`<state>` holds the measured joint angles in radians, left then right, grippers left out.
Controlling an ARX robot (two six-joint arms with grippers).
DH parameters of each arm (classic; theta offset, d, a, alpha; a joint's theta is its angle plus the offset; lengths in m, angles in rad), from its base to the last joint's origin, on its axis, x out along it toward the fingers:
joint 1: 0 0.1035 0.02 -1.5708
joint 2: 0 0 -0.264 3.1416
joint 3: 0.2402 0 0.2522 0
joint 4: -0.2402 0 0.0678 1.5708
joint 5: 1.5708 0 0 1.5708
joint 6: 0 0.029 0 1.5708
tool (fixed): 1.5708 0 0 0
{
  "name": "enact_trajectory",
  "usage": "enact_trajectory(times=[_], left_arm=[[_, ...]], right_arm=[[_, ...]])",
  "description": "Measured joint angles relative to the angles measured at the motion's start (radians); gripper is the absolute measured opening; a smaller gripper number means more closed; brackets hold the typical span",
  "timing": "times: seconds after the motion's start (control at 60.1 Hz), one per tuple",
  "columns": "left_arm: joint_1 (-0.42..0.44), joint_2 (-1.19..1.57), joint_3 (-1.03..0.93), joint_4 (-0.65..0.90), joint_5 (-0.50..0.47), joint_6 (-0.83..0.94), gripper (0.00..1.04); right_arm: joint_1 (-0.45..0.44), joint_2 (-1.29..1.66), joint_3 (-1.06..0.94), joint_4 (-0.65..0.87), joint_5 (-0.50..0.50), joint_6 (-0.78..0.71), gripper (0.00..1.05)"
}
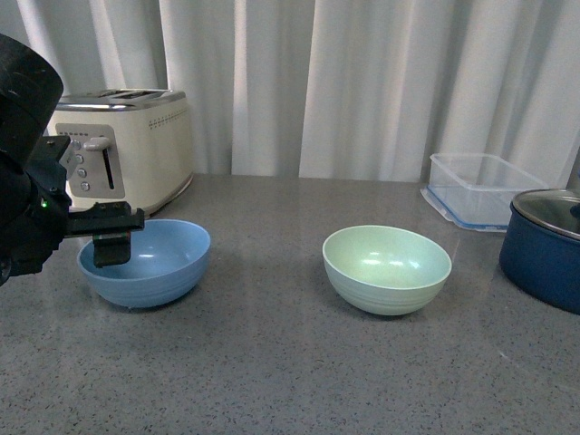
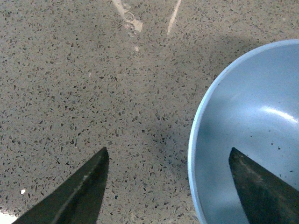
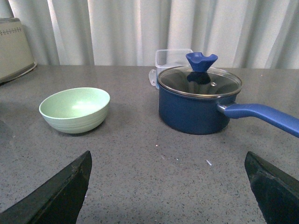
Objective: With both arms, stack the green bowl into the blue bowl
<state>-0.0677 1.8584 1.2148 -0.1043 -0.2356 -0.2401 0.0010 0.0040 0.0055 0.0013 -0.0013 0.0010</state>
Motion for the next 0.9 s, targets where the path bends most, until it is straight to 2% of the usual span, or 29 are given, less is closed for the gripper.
enact_trajectory(times=[0.133, 0.316, 0.366, 0.682, 0.898], left_arm=[[0.000, 0.000, -0.001, -0.002, 0.001, -0.008, 0.37], [0.000, 0.000, -0.005, -0.003, 0.002, -0.025, 0.08], [0.000, -0.003, -0.004, -0.003, 0.008, -0.034, 0.03], [-0.021, -0.027, 0.042, -0.044, 0.016, -0.069, 0.04], [-0.093, -0.055, 0.119, -0.071, 0.045, -0.134, 0.04]], right_arm=[[0.000, 0.000, 0.000, 0.000, 0.000, 0.000, 0.95], [0.000, 0.000, 0.000, 0.000, 0.000, 0.000, 0.95], [0.000, 0.000, 0.000, 0.000, 0.000, 0.000, 0.95], [0.000, 0.000, 0.000, 0.000, 0.000, 0.000, 0.95], [0.000, 0.000, 0.000, 0.000, 0.000, 0.000, 0.95]])
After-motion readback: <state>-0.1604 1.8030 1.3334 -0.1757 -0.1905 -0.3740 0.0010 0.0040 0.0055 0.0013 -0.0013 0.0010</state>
